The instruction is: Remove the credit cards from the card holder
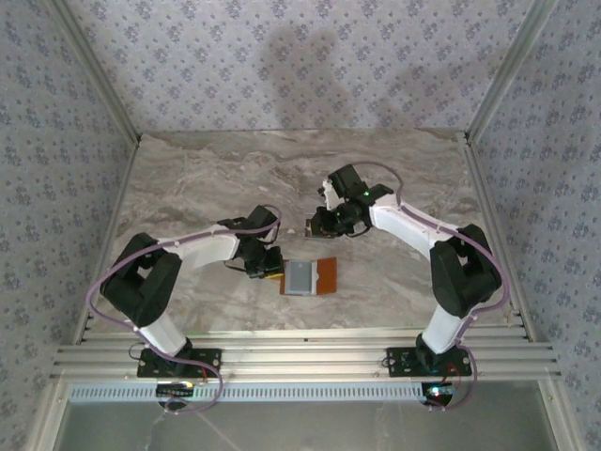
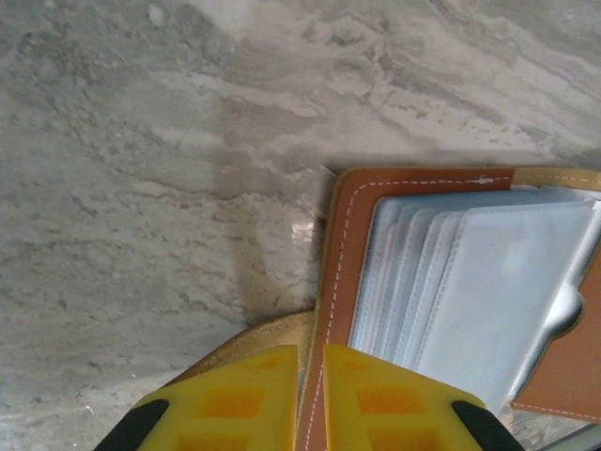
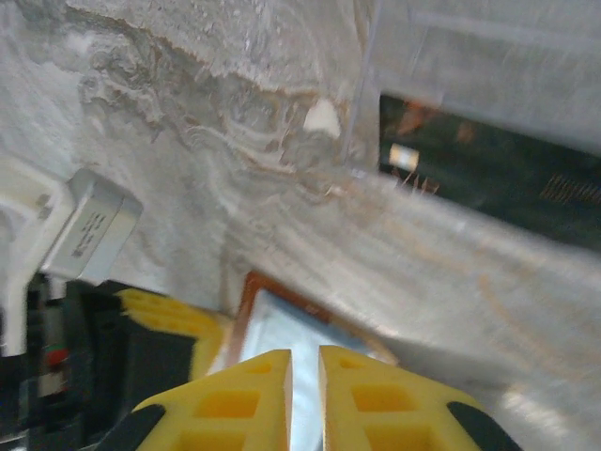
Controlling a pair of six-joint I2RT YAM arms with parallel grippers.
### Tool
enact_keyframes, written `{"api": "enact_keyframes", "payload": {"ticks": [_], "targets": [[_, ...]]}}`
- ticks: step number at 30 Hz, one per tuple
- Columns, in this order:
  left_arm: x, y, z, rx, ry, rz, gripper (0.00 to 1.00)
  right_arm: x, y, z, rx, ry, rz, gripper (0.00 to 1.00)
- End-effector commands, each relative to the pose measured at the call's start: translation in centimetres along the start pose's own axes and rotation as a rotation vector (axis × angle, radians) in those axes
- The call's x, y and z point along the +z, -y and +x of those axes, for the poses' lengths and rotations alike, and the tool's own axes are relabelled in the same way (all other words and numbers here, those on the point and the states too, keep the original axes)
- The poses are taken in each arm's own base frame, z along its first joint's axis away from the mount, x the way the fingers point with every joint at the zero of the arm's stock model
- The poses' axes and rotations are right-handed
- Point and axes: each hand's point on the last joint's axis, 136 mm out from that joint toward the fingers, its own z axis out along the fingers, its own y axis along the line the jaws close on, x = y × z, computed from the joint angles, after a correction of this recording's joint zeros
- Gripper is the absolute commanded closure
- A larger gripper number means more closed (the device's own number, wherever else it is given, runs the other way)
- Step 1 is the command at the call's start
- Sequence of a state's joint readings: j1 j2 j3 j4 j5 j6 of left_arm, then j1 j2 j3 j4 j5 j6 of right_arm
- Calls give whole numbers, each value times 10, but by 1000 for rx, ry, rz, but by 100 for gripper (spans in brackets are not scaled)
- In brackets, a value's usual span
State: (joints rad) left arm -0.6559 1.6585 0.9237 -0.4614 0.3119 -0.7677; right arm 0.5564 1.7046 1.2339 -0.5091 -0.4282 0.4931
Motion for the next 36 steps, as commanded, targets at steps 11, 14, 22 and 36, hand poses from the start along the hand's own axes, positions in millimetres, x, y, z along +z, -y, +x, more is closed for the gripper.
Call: {"api": "enact_keyframes", "payload": {"ticks": [11,14,22,36], "targets": [[5,-12,-2,-23,-19,35,86,43,-38,61,126,-166,-46,85],[5,-19,3,-35,-21,28,86,53,-39,70,124,-190,-28,85],[3,-30,11,-61,-10,29,86,66,-52,76,100,-225,-16,84],[1,-27,8,-56,-6,31,86,87,-39,99,88,-311,74,78]]}}
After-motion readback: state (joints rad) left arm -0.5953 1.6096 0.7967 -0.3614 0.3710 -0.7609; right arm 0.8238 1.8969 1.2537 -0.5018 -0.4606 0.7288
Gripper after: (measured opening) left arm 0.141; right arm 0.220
